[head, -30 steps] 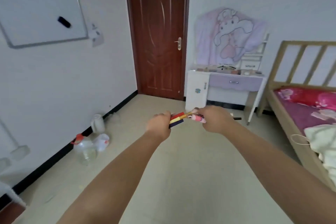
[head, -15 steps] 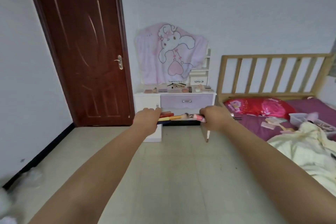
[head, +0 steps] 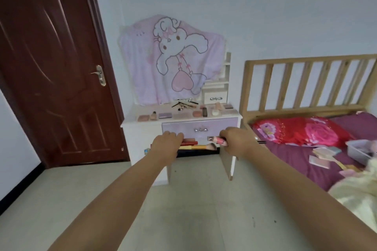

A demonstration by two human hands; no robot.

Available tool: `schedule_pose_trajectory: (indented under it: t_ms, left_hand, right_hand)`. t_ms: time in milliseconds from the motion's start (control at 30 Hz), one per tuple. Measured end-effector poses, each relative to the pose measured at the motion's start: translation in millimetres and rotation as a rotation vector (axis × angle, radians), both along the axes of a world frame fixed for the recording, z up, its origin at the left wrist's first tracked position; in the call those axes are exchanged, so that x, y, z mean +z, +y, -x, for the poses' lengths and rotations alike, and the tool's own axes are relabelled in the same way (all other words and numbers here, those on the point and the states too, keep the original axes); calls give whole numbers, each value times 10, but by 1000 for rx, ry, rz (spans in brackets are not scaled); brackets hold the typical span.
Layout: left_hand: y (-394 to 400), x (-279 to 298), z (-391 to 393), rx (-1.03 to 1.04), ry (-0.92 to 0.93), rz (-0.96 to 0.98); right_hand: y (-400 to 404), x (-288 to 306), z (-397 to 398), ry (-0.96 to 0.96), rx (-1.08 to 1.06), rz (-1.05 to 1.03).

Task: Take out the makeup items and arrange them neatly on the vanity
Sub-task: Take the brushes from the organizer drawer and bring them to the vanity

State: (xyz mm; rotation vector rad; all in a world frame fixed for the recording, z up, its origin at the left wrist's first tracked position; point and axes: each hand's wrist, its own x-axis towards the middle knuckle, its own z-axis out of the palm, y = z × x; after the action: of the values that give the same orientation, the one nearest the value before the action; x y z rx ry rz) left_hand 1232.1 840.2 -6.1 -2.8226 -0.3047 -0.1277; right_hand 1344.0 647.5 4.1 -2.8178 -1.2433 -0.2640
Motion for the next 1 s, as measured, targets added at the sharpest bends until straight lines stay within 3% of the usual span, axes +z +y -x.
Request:
schedule_pose_trajectory:
  t_ms: [200,400,767,1000]
  left_hand:
    - [855,40,-1320,64,6,2]
    - [1928,-131,-2193,170,26,65]
    - [4287,-351,-4078,169,-6,84]
    - [5167,-875,-5163,220,69,169]
  right_hand:
    - [892,1,-1501,46,51,-60]
    - [2121,-286,-2621,44,149,30]
    - [4259,-434,-4479,171,48,35]
    - [5067,-940,-5473,298,-19,87]
